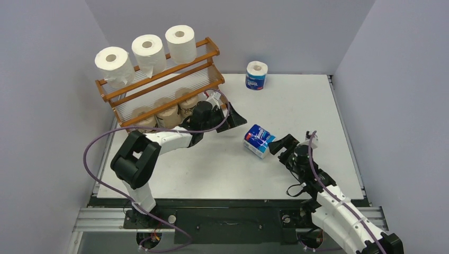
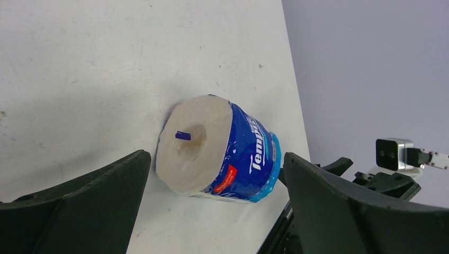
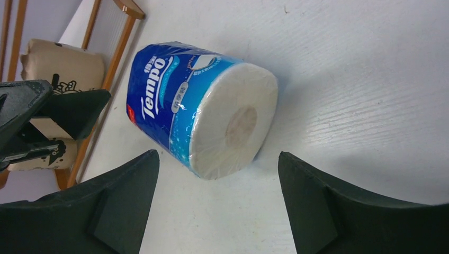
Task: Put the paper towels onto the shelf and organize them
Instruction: Adjust the paper towel at the center of the board.
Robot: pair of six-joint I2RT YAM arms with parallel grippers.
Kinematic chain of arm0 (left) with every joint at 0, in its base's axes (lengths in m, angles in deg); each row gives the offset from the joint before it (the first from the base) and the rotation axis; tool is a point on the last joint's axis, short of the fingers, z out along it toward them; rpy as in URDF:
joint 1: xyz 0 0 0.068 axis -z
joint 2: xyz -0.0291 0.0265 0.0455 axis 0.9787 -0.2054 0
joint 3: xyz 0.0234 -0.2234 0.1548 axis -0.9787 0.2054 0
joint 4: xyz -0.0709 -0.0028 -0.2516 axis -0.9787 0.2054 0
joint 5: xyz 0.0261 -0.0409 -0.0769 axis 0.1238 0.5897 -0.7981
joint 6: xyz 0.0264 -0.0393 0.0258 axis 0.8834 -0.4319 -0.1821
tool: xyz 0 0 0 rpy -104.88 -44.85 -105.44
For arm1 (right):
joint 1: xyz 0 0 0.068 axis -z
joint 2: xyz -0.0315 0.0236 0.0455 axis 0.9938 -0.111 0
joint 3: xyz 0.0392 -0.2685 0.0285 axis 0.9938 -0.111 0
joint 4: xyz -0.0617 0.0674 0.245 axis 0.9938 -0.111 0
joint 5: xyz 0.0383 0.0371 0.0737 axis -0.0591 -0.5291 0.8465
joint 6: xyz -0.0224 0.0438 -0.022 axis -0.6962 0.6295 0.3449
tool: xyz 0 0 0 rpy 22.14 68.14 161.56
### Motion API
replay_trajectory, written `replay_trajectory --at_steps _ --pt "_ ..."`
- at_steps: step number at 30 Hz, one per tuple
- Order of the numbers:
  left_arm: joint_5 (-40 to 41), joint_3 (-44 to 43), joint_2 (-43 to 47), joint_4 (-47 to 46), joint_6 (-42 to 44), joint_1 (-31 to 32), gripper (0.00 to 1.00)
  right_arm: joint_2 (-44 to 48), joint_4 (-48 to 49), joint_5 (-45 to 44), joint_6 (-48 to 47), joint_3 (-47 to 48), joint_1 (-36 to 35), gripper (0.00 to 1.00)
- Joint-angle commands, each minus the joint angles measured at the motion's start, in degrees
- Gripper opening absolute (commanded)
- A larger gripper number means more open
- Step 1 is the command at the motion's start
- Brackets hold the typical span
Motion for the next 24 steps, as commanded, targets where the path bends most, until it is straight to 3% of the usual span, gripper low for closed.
replay_trajectory --at_steps 1,15,24 --pt "-7.1 -4.7 -3.5 -4.3 0.9 0.5 0.96 -4.4 6.2 1.8 -3.0 3.1 1.4 0.78" --pt "-10.6 -7.8 -11.6 -8.0 0.6 4.0 0.96 -17.3 15.5 10.8 -8.0 3.4 6.3 0.72" --pt "-9.7 1.1 -7.3 -15.2 -1.7 7.2 0.96 -17.7 16.6 12.3 -8.4 3.2 7.7 0.71"
